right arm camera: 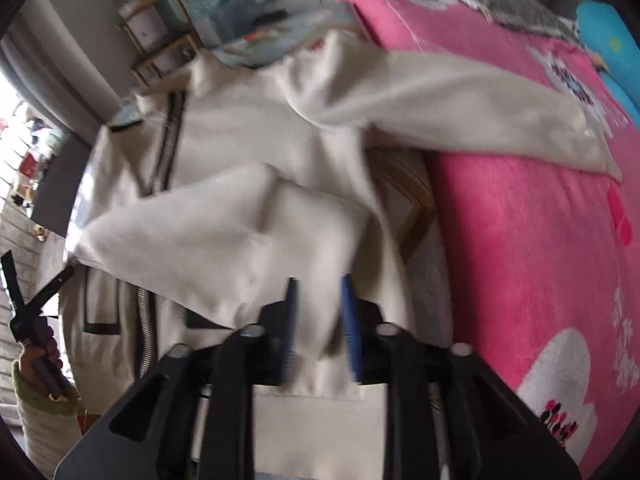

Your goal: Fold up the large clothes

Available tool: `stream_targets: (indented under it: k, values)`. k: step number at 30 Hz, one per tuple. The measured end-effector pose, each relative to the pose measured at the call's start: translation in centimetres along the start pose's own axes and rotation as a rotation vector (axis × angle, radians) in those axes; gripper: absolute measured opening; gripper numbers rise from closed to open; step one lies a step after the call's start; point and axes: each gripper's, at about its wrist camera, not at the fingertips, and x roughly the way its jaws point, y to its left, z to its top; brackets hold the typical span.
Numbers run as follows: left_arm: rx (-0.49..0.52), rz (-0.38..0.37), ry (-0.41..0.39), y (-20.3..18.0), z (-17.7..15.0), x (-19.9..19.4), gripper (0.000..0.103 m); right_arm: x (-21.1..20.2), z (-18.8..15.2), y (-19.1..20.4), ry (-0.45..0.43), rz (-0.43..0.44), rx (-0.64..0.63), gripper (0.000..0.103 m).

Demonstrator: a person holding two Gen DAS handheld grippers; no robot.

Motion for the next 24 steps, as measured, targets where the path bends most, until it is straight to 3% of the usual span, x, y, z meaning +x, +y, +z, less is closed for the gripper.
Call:
stream_targets:
  k: [1,4,9,14,20,24]
  values:
    - [-0.005,-0.004,-0.015,0.2,-0.1,-0.6,0.096,-0.9,0.0,0.7,-0.041,0.02,-0.019,0.057]
    - [0.007,-0.007,-0.042,-0.1,-0.4,-2.1,0.096,-1.8,0.3,3.5,-0.102,0.035,-0.112,0.07]
    - [0.038,-0.063,-0.024,-2.4,-0.7,-1.8,0.096,2.2,0.8,8.7,-0.032,0.045,-0.258,0.09]
    - [0.054,-0.038,0.004,-4.2,-0.7,0.1,0.096,7.6,1.2,11.4,0.084,-0.006,-0.331,0.091]
    - [0.074,0.01,-0.003,-4.3,-0.6,1.0,0.096,10.0,0.7,12.1,0.113,-0.055,-0.391,0.097]
    - [0.076,0.045,0.009,-3.7,-0.8,1.7,0.096,10.5,0.6,11.8,0.126,-0.023,-0.394,0.098]
